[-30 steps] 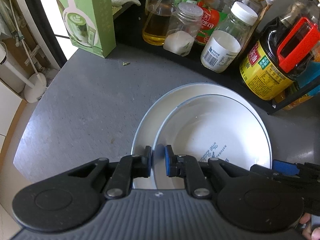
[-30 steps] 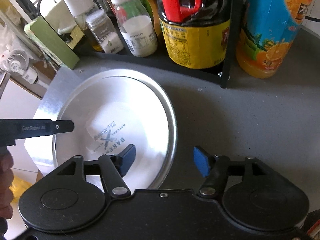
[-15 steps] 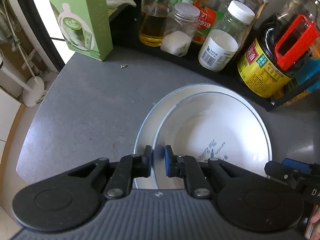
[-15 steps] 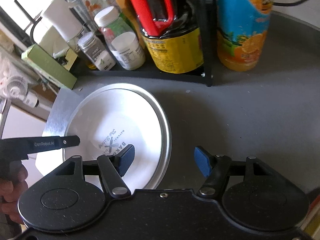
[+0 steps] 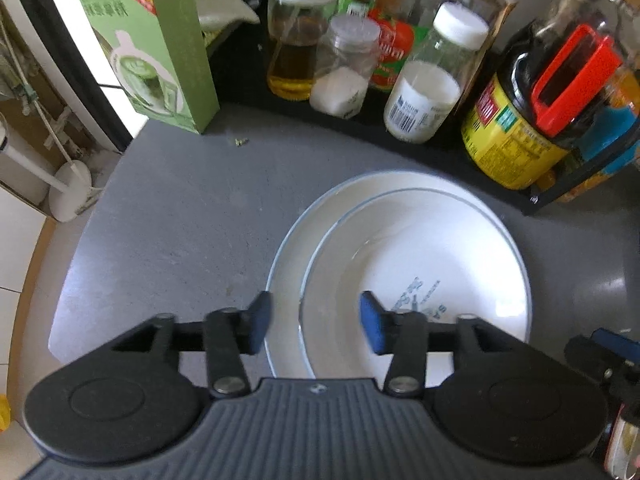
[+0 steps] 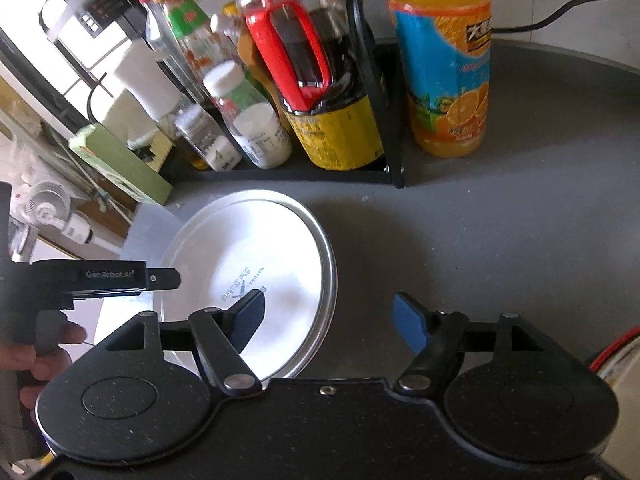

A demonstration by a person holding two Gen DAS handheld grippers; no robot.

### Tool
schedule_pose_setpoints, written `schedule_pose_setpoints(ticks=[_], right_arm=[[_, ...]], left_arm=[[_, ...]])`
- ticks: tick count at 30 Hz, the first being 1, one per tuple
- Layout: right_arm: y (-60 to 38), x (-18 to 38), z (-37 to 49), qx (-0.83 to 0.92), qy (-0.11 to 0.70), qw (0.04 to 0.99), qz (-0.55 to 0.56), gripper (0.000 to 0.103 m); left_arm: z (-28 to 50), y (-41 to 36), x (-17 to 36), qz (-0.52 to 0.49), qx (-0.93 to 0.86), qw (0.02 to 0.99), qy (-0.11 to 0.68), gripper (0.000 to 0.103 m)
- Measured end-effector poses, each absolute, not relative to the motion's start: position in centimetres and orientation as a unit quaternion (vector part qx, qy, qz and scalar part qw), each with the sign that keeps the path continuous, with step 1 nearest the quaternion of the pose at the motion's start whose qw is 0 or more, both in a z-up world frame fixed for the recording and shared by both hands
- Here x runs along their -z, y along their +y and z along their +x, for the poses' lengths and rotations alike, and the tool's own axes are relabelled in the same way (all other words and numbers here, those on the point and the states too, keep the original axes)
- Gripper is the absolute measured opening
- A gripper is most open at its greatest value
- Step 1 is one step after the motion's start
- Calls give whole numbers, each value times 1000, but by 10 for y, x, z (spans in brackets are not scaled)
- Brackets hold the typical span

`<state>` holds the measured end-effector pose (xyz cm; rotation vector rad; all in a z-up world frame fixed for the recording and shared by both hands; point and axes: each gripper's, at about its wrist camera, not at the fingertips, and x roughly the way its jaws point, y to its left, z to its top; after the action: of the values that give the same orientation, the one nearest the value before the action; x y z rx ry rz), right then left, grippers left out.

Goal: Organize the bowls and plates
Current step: 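Open both grippers to release the 'Bakery' plate on the stack, then raise both grippers away from the plate stack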

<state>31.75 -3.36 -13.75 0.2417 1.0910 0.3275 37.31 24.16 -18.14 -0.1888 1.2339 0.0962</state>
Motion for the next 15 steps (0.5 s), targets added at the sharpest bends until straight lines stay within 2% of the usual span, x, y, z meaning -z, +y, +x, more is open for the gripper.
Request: schedule_pose_setpoints(ticks=[2,6,8,9,11,15], right_arm=[[-44,130,311,-160,506,840,117,77],[-72,110,296,-162,486,851,119,95],[-87,102,288,-172,474,855,123,98],[-95,99,285,-175,470,856,124,102],[-110,96,278,-174,463,860,122,103],[-139,92,263,-187,458,859,129,103]], left_arm=[[369,235,173,-88,-48,815,571,61],[357,215,154,-94,-45,829,550,70],[352,202,145,-94,-52,835,539,81],[348,195,140,-95,-53,839,533,82],[341,181,131,-100,-58,847,518,87],[322,154,117,-96,-73,855,505,90]])
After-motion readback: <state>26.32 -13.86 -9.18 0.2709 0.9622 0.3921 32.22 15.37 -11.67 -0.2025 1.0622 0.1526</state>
